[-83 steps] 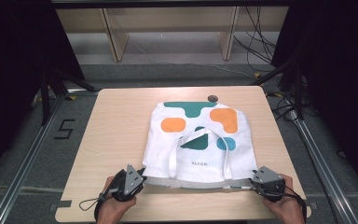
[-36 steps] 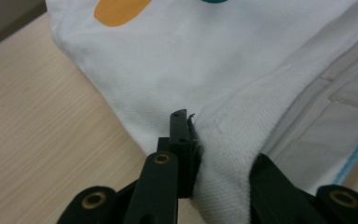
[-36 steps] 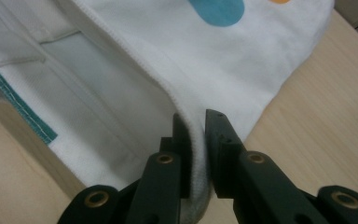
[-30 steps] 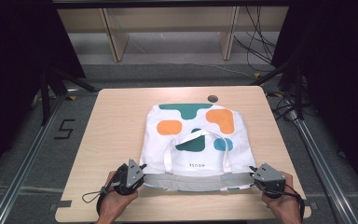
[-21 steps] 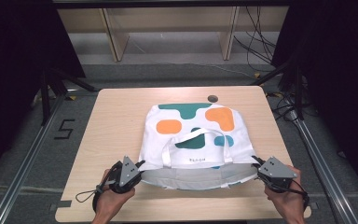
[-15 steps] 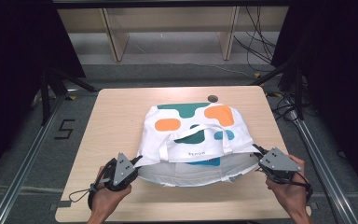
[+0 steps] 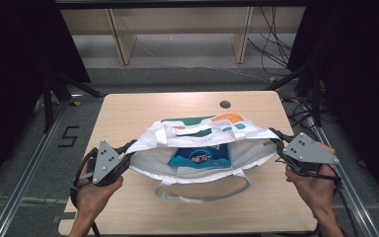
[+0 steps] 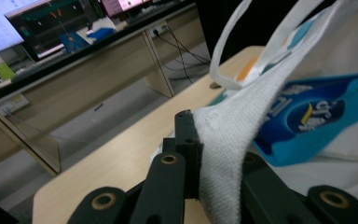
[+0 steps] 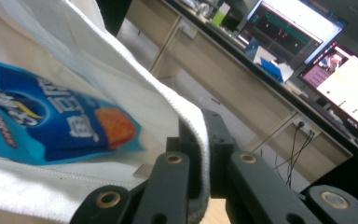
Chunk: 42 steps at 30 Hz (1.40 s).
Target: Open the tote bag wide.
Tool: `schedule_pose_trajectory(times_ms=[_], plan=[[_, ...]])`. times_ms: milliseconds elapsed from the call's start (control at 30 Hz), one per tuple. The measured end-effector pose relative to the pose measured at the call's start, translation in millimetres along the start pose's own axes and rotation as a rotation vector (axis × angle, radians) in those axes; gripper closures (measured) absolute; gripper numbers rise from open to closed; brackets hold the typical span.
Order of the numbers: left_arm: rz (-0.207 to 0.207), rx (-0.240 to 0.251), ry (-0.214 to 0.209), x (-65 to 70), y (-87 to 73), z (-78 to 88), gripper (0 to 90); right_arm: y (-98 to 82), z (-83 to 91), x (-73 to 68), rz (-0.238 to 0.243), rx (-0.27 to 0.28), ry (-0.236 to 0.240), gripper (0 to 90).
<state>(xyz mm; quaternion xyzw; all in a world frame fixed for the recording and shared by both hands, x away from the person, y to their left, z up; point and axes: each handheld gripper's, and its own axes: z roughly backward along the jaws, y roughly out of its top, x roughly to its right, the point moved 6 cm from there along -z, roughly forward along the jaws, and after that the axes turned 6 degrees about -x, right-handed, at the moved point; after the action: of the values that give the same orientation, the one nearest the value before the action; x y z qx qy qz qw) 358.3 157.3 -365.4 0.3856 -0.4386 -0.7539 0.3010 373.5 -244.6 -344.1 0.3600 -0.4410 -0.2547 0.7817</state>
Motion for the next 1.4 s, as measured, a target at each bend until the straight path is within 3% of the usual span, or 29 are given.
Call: schedule_pose_trajectory(times_ms=[33, 67, 167, 200, 300, 467, 500, 567, 633, 700, 767, 800, 900, 1067, 1133, 1167, 1267, 1300, 1400], plan=[[0.0, 0.0, 0.0, 0.0, 0.0, 0.0, 86.7, 3.4, 1.6, 2.4, 0.006, 0.007, -0.008, 88.4], [-0.024, 0.017, 0.001, -2.3, 7.6, 2.9, 86.7, 3.4, 1.6, 2.4, 0.006, 0.007, -0.008, 88.4], [-0.036, 0.086, 0.029, -10.9, 30.7, 16.2, 86.8, 17.6, 9.0, 10.7, 0.012, 0.035, -0.007, 88.5], [-0.036, 0.086, 0.029, -10.9, 30.7, 16.2, 86.9, 17.6, 9.0, 10.7, 0.012, 0.035, -0.007, 88.5], [-0.089, 0.126, 0.055, -12.2, 50.8, 31.9, 86.9, 30.7, 15.7, 17.6, 0.027, 0.033, -0.001, 88.6], [-0.095, 0.168, 0.054, -14.1, 65.2, 45.3, 86.9, 50.7, 26.7, 27.9, 0.044, 0.067, -0.005, 88.7], [-0.068, 0.189, 0.03, -15.1, 68.6, 49.1, 86.9, 54.7, 29.0, 29.8, 0.054, 0.073, -0.008, 88.7], [-0.057, 0.194, 0.021, -16.8, 69.3, 50.2, 86.9, 61.5, 33.1, 32.5, 0.046, 0.096, -0.007, 88.6], [-0.048, 0.19, 0.017, -17.3, 68.4, 48.3, 86.8, 66.2, 34.9, 34.5, 0.043, 0.1, -0.008, 88.7], [-0.007, 0.16, -0.004, -19.3, 57.6, 32.2, 86.8, 64.0, 27.5, 35.4, 0.053, 0.074, -0.013, 88.6], [0.007, 0.159, -0.018, -19.4, 55.2, 28.5, 86.7, 60.2, 23.1, 35.4, 0.054, 0.065, -0.009, 88.6], [0.027, 0.148, -0.031, -19.0, 52.0, 22.8, 86.7, 56.6, 20.3, 34.4, 0.022, 0.06, -0.004, 88.6], [0.004, 0.101, -0.057, -12.5, 42.0, 13.3, 86.5, 36.6, 8.5, 32.2, 0.004, 0.035, 0.02, 88.6], [0.0, 0.072, -0.056, -7.9, 32.3, 4.3, 86.4, 22.2, 5.7, 27.5, -0.025, 0.046, 0.023, 88.5], [-0.007, 0.037, -0.083, -2.7, 23.2, -0.6, 86.1, 19.2, 4.3, 24.6, -0.006, 0.034, 0.004, 88.5], [-0.007, 0.025, -0.09, -0.8, 19.7, -2.5, 85.9, 16.7, 3.0, 23.0, 0.013, 0.003, -0.003, 88.5], [-0.011, -0.003, -0.098, 3.4, 12.7, -7.3, 84.8, 11.9, 0.5, 22.3, 0.016, -0.011, -0.004, 88.5], [-0.014, -0.028, -0.107, 5.6, 5.8, -13.8, 84.6, 4.4, -3.2, 21.5, 0.036, -0.037, 0.005, 88.5], [-0.004, -0.045, -0.118, 7.5, -1.2, -22.7, 84.6, -3.7, -6.5, 19.1, 0.026, -0.059, 0.016, 88.4]])
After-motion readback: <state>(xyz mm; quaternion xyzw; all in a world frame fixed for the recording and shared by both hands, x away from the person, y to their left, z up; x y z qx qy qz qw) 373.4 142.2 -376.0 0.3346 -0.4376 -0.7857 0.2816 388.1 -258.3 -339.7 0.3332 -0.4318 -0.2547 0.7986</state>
